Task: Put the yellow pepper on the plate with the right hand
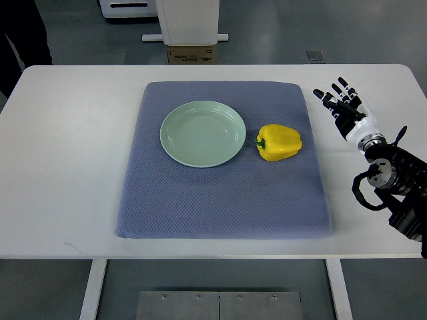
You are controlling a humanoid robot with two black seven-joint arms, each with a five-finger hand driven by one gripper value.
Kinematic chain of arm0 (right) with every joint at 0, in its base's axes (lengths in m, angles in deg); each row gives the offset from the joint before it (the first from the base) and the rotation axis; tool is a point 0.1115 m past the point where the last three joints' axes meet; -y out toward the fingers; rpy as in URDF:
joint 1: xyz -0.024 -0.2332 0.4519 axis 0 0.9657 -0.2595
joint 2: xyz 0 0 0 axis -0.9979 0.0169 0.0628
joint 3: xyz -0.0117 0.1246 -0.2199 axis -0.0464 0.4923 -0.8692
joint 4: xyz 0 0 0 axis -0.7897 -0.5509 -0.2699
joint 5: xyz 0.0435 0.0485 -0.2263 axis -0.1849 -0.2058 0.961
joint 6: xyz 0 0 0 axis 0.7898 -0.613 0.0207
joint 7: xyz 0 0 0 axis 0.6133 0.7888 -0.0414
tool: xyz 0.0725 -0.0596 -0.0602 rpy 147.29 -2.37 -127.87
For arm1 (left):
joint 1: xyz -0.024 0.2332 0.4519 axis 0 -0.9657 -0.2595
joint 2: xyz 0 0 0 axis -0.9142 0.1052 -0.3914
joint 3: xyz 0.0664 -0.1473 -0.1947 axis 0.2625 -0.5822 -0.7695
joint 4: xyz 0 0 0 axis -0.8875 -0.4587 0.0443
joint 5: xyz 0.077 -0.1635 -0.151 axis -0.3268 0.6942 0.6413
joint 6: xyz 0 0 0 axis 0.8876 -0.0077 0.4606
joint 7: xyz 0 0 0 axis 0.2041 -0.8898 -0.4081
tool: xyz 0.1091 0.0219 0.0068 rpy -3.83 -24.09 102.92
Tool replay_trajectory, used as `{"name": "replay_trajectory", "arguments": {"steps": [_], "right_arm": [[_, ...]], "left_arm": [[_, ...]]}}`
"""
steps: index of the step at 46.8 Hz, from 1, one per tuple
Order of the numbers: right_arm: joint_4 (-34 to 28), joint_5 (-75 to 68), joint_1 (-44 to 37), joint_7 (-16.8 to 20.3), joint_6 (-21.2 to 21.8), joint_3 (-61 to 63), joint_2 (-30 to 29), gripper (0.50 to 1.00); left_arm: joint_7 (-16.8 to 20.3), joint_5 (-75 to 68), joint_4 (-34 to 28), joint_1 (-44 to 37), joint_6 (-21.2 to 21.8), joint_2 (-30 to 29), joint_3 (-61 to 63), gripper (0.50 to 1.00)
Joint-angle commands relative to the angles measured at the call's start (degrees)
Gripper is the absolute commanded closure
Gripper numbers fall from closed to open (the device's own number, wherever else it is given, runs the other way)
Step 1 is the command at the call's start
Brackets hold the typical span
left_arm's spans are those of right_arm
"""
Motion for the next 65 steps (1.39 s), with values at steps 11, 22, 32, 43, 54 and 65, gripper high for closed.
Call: {"name": "replay_trajectory", "arguments": {"steps": [11, 22, 32, 43, 54, 65], "right_arm": [[0.0, 0.0, 0.0, 0.1, 0.0, 0.0, 0.1, 0.5], [0.1, 0.0, 0.0, 0.0, 0.0, 0.0, 0.1, 0.5], [0.2, 0.0, -0.1, 0.0, 0.0, 0.0, 0.1, 0.5], [0.4, 0.0, -0.1, -0.2, -0.1, 0.0, 0.1, 0.5], [0.4, 0.0, 0.4, -0.1, -0.1, 0.0, -0.3, 0.5], [0.5, 0.0, 0.1, -0.1, -0.2, 0.1, -0.2, 0.5]], "left_arm": [[0.3, 0.0, 0.0, -0.6, -0.8, 0.0, 0.1, 0.5], [0.3, 0.0, 0.0, -0.6, -0.8, 0.0, 0.1, 0.5], [0.3, 0.0, 0.0, -0.6, -0.8, 0.0, 0.1, 0.5], [0.3, 0.0, 0.0, -0.6, -0.8, 0.0, 0.1, 0.5], [0.3, 0.0, 0.0, -0.6, -0.8, 0.0, 0.1, 0.5], [0.3, 0.0, 0.0, -0.6, -0.8, 0.0, 0.1, 0.5]]}}
